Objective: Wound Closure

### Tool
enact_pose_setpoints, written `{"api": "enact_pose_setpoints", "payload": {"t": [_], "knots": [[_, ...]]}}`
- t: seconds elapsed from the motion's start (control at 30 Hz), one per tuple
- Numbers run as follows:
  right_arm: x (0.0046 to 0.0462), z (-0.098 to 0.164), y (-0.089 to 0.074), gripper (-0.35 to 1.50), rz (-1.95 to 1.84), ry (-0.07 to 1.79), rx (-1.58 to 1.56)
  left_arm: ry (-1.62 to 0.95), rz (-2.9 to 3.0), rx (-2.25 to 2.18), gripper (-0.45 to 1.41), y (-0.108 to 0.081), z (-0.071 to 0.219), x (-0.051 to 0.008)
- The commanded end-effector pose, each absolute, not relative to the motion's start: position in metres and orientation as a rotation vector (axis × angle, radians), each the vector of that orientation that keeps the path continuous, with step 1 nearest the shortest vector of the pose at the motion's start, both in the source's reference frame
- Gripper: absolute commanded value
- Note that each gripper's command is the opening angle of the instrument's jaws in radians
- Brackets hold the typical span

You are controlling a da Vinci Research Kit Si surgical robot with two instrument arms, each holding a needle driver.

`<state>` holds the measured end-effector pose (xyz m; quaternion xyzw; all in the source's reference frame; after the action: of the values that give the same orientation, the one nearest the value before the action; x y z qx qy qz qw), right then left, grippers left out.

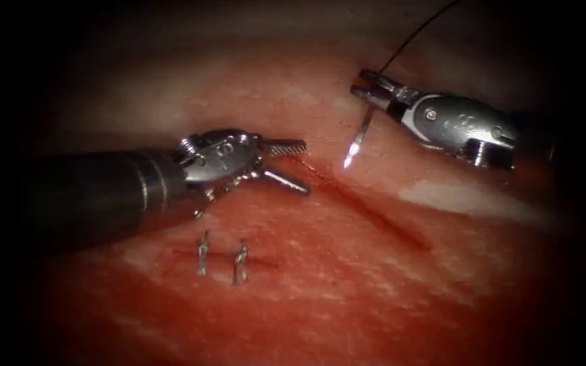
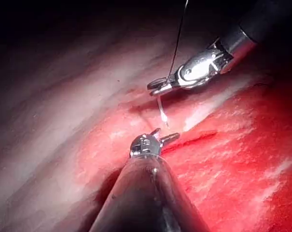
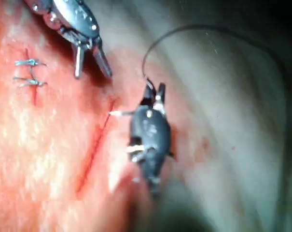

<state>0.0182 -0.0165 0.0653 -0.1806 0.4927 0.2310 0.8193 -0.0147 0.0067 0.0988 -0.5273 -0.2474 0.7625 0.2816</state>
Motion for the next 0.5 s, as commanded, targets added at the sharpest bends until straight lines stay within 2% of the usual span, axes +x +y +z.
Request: {"api": "enact_pose_setpoints", "payload": {"t": [0.03, 0.07, 0.17, 0.5], "knots": [[0.0188, 0.0667, -0.0163, -0.35, 0.480, 1.048, -0.393, -0.667, 2.045, -1.414, -0.21, 0.0064, 0.0995, -0.0154], [0.0189, 0.0670, -0.0164, -0.35, 0.472, 1.045, -0.397, -0.676, 2.047, -1.418, -0.33, 0.0062, 0.0996, -0.0155], [0.0189, 0.0678, -0.0169, -0.35, 0.438, 1.031, -0.416, -0.698, 2.060, -1.421, -0.45, 0.0058, 0.1001, -0.0157], [0.0193, 0.0691, -0.0174, -0.35, 0.368, 0.997, -0.463, -0.714, 2.156, -1.357, -0.45, 0.0044, 0.1042, -0.0166]]}}
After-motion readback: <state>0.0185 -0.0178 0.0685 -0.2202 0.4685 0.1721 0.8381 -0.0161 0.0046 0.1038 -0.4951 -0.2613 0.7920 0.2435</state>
